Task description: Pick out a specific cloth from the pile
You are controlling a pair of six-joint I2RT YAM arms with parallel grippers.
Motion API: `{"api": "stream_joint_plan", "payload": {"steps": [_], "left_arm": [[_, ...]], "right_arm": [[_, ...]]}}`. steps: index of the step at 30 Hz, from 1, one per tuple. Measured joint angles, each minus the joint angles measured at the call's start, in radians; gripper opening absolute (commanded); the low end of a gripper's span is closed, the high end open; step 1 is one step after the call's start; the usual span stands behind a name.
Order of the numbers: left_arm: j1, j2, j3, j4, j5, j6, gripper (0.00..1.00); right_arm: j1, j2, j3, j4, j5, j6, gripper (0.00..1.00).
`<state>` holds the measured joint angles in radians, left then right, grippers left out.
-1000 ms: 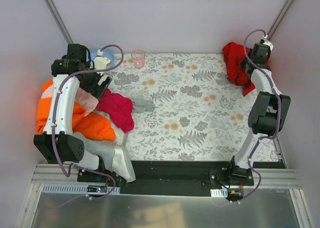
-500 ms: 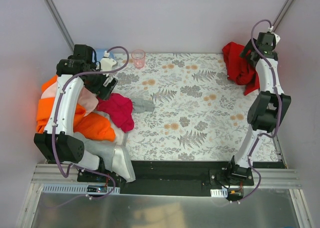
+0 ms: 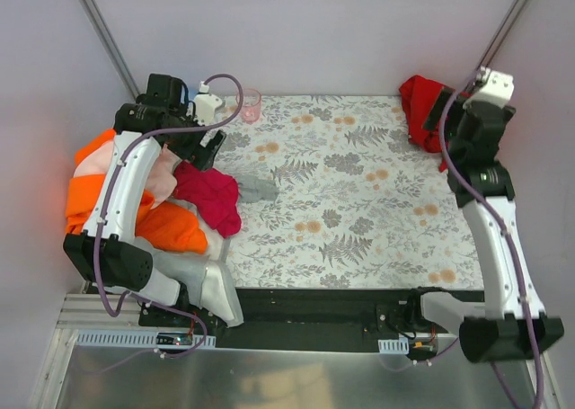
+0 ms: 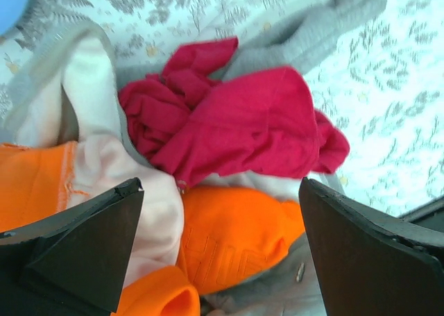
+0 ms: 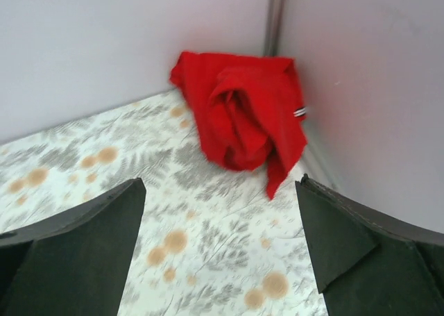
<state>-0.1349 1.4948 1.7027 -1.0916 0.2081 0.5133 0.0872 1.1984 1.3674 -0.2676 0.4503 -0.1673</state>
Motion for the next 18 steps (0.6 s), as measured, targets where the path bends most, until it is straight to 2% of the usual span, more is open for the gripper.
{"api": "stream_joint_plan", "payload": {"steps": [2, 5, 9, 14, 18], "left_arm": [[-0.002, -0.004, -0.015, 0.059, 0.0, -0.035, 0.99], [-0.002, -0.032, -0.117, 0.208, -0.003, -0.109, 0.99], [-0.002, -0.069, -0.328, 0.414, -0.032, -0.213, 0.99], [-0.002, -0.09, -0.574, 0.654, -0.099, -0.294, 0.99], [-0.001, -0.132, -0.749, 0.806, -0.148, -0.323, 0.99]], "right_arm": [[-0.002, -0.126, -0.131, 0.037, -0.091, 0.017, 0.99], [-0.003, -0.275, -0.365, 0.135, -0.232, 0.062, 0.99], [0.0, -0.336, -0.632, 0.219, -0.338, 0.144, 0.99], [0.0, -0.351, -0.863, 0.293, -0.352, 0.223, 0.99], [0.001, -0.385, -0.959, 0.339, -0.295, 0.254, 0.99]]}}
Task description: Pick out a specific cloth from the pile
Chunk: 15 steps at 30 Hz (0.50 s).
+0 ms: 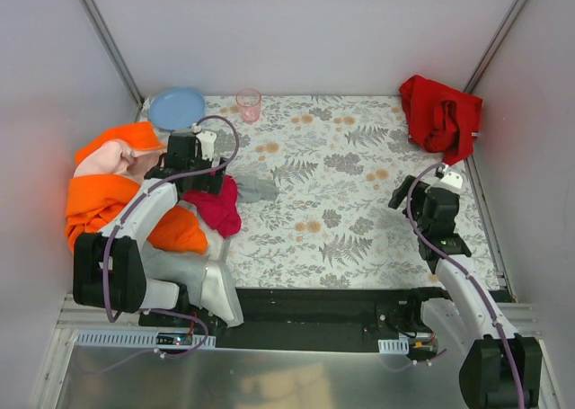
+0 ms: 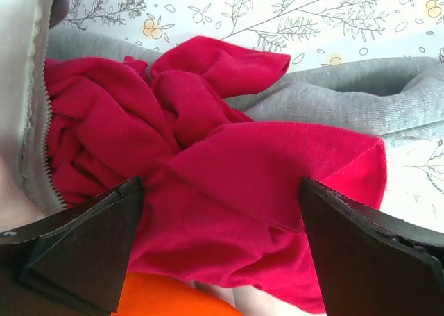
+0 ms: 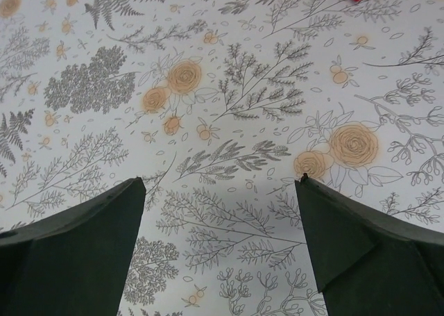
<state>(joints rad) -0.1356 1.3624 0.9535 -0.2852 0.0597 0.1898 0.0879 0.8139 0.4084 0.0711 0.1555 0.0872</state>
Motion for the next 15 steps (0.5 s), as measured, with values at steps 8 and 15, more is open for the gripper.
{"api": "stream_joint_plan", "payload": {"steps": [8, 15], "left_arm": [[0.007, -0.077, -0.209, 0.231, -0.017, -0.115, 0.99], [0.019, -0.089, -0.264, 0.309, -0.036, -0.174, 0.99]], "right_arm": [[0.0, -0.02, -0.05, 0.099, 0.063, -0.002, 0.99], [0.0, -0.007, -0.063, 0.132, 0.066, -0.002, 0.99]]}}
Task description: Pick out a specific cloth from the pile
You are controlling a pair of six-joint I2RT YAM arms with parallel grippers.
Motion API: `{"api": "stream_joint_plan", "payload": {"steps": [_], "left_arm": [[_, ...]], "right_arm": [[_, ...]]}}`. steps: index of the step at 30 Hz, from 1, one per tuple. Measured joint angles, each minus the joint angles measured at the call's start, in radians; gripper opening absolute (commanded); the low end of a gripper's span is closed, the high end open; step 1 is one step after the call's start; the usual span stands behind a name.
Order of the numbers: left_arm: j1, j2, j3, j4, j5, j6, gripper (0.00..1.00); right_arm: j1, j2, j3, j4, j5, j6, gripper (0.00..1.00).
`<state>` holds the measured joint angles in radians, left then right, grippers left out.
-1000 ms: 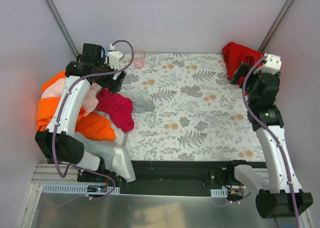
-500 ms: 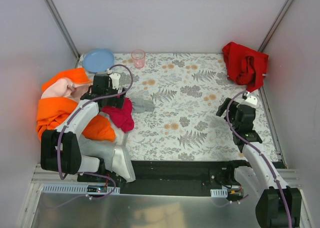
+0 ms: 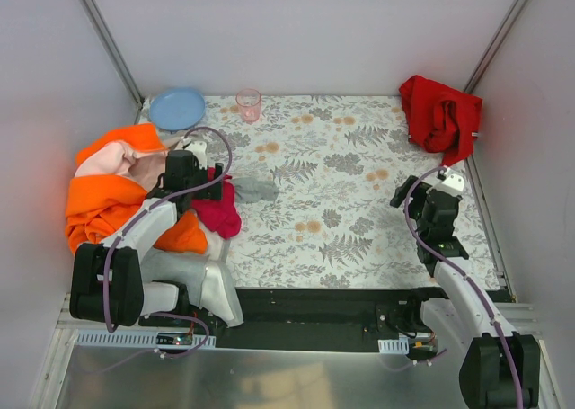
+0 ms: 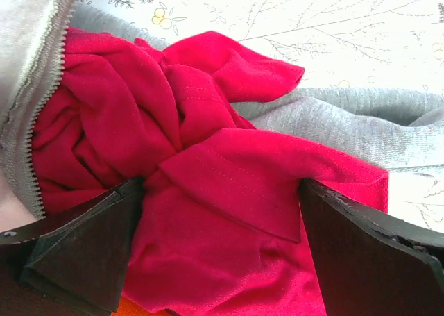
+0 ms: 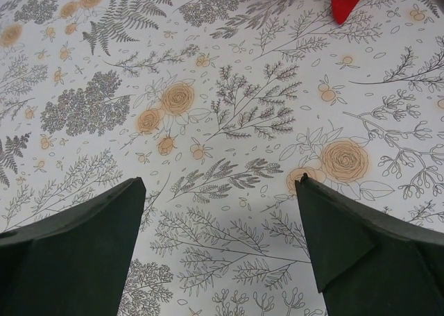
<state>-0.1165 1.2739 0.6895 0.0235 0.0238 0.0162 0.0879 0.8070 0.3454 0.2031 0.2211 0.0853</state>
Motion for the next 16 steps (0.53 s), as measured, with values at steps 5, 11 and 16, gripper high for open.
{"api": "stream_joint_plan", "payload": {"steps": [5, 11, 16], "left_arm": [[0.001, 0.0, 0.0, -0.001, -0.032, -0.018, 1.0], [0.016, 0.0, 0.0, -0.001, -0.034, -0.027, 1.0], [0.03, 0.0, 0.0, -0.002, -0.028, -0.029, 1.0]], "right_arm": [[0.0, -0.008, 0.0, 0.002, 0.01, -0.003, 0.99], [0.0, -0.017, 0.0, 0.003, 0.019, -0.01, 0.99], [0.0, -0.015, 0.0, 0.003, 0.022, -0.011, 0.99]]}}
